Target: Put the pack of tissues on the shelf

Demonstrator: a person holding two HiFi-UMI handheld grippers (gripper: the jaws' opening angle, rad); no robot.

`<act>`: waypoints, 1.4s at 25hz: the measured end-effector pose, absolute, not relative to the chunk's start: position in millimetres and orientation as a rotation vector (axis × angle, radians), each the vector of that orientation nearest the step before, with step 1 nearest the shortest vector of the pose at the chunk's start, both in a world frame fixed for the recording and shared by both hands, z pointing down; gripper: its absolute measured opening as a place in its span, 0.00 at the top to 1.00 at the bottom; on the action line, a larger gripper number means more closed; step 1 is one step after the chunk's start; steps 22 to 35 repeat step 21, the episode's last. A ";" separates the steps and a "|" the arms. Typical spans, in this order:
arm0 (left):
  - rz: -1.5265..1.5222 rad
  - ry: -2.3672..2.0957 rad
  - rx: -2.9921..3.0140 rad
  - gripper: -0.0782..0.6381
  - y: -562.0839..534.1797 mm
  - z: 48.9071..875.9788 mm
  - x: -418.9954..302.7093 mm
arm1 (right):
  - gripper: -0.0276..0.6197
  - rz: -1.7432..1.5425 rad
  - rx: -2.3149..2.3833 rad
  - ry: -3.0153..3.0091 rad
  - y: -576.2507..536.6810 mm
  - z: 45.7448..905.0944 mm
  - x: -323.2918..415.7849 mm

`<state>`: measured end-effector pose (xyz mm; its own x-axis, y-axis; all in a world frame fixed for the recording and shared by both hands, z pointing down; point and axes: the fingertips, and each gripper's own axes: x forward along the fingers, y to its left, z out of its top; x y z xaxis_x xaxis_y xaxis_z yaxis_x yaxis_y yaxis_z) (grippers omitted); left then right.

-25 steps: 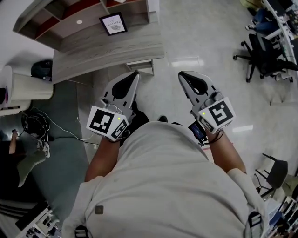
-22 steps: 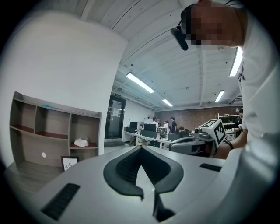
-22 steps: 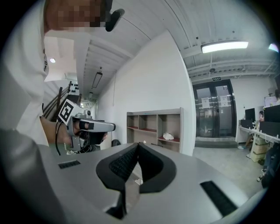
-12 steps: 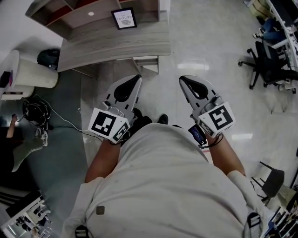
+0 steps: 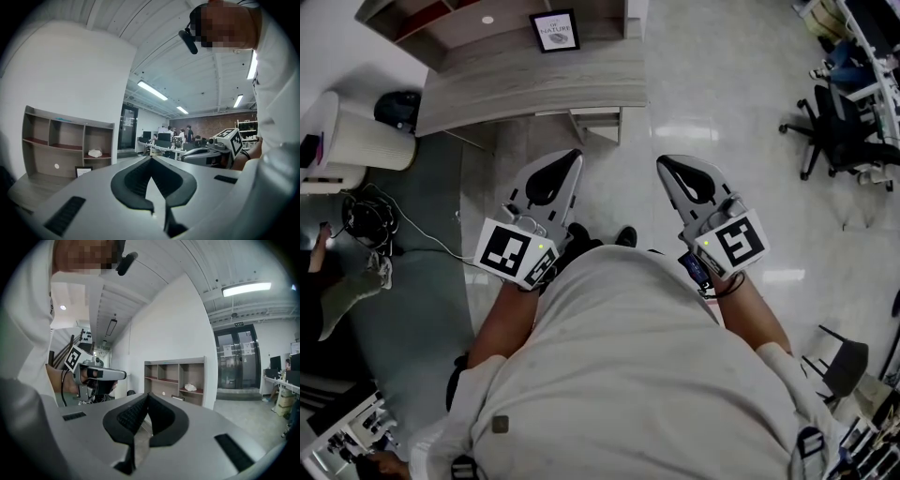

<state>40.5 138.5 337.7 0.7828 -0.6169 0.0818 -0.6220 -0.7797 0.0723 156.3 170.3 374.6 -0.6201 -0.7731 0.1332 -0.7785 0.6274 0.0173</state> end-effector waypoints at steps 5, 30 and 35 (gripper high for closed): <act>0.072 -0.981 2.875 0.87 140.1 339.3 39.4 | 0.93 0.054 1.317 -2.706 173.1 372.5 153.4; 0.063 -0.938 2.888 0.87 139.4 341.1 36.0 | 0.93 0.050 1.321 -2.699 171.7 372.9 141.9; 0.063 -0.938 2.888 0.87 139.4 341.1 36.0 | 0.93 0.050 1.321 -2.699 171.7 372.9 141.9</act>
